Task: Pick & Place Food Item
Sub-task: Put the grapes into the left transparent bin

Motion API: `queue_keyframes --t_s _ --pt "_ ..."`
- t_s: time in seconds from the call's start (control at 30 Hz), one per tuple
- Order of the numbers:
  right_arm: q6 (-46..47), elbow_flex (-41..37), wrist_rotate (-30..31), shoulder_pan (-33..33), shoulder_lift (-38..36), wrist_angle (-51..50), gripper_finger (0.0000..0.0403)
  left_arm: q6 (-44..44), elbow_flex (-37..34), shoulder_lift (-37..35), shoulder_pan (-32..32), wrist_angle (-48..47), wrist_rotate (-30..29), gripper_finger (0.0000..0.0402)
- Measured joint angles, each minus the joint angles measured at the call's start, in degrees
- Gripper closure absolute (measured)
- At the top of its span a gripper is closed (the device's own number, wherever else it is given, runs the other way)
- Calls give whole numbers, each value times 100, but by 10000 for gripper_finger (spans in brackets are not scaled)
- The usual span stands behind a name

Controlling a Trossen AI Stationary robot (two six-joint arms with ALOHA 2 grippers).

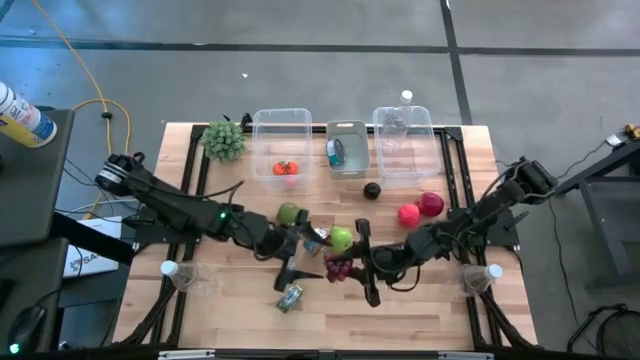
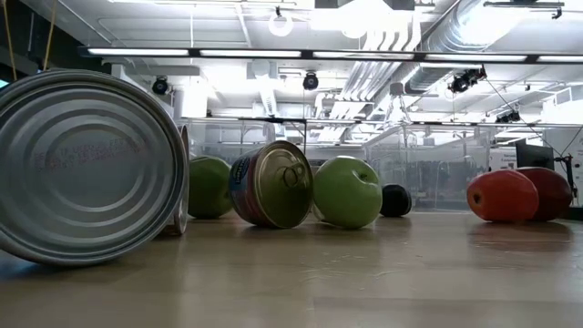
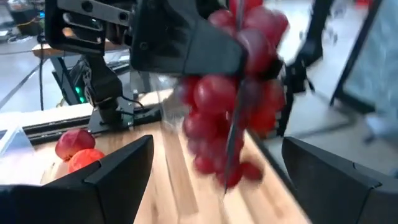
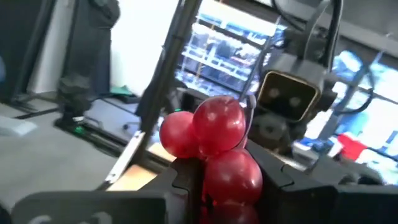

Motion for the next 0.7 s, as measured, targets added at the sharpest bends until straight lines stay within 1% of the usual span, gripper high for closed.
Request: queue_keyframes --t_s 0.07,0.13,0.23,0.37,0.5,0.6,0.7 --pt "-161 0 65 -78 0 67 324 -162 0 56 68 296 20 57" --pt "-195 0 329 -131 1 312 324 -277 -2 96 133 565 22 57" --pt "-316 147 549 -179 -1 353 324 -538 -2 81 242 694 27 57" --pt "-503 575 577 -178 -2 -44 324 -781 -2 79 383 704 55 57" --pt "-260 953 710 -175 -5 -715 324 -937 0 80 445 799 67 57" --pt "-60 1072 826 -166 -5 -812 324 -595 4 77 449 887 139 57" --pt "145 1074 836 -182 -5 -837 324 -143 4 83 449 839 617 57"
